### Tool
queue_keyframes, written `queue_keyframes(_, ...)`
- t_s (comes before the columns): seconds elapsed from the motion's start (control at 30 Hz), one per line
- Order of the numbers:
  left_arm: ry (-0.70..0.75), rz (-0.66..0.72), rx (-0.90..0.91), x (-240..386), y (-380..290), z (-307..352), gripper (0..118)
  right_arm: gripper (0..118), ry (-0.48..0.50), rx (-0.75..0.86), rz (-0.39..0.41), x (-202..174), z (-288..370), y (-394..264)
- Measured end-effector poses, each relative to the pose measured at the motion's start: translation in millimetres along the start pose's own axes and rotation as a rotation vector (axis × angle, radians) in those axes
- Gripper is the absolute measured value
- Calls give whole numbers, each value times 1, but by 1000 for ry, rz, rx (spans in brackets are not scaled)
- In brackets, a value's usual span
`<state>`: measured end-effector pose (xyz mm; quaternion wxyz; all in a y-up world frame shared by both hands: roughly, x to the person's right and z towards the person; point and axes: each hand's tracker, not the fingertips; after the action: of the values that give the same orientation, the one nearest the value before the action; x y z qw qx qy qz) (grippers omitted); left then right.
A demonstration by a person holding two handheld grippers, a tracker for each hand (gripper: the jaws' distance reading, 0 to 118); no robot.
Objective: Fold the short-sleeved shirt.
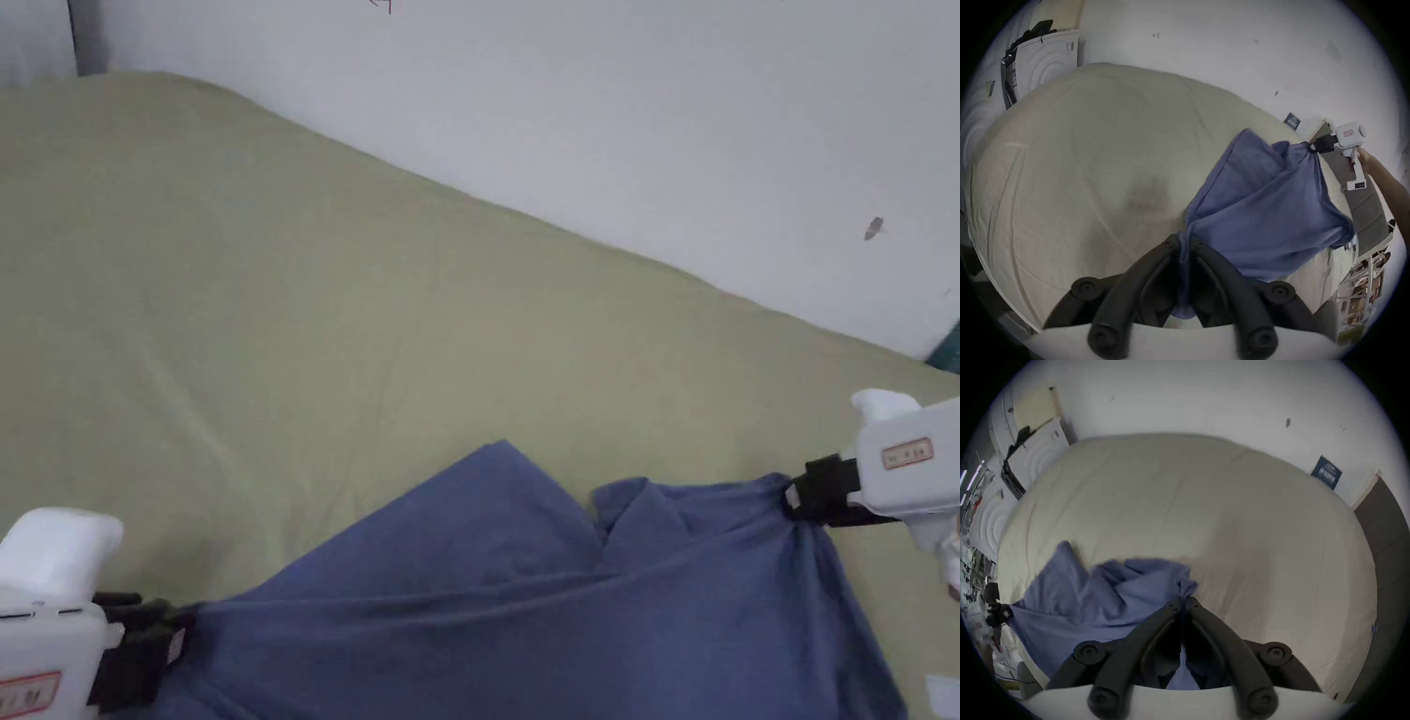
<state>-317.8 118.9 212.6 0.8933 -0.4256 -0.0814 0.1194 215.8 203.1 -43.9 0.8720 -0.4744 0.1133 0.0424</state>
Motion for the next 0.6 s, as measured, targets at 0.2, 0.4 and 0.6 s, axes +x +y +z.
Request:
queue_keyframes(0.2,16,-153,95,29,76,25,8,0,-55,187,25,1,91,26)
queue_keyframes(0.4,28,-289,204,55,172,41,8,0,-171,373,9,15,162,57)
queue_keyframes(0.6,56,-323,277,80,269,45,8,0,-240,539,-61,32,213,100)
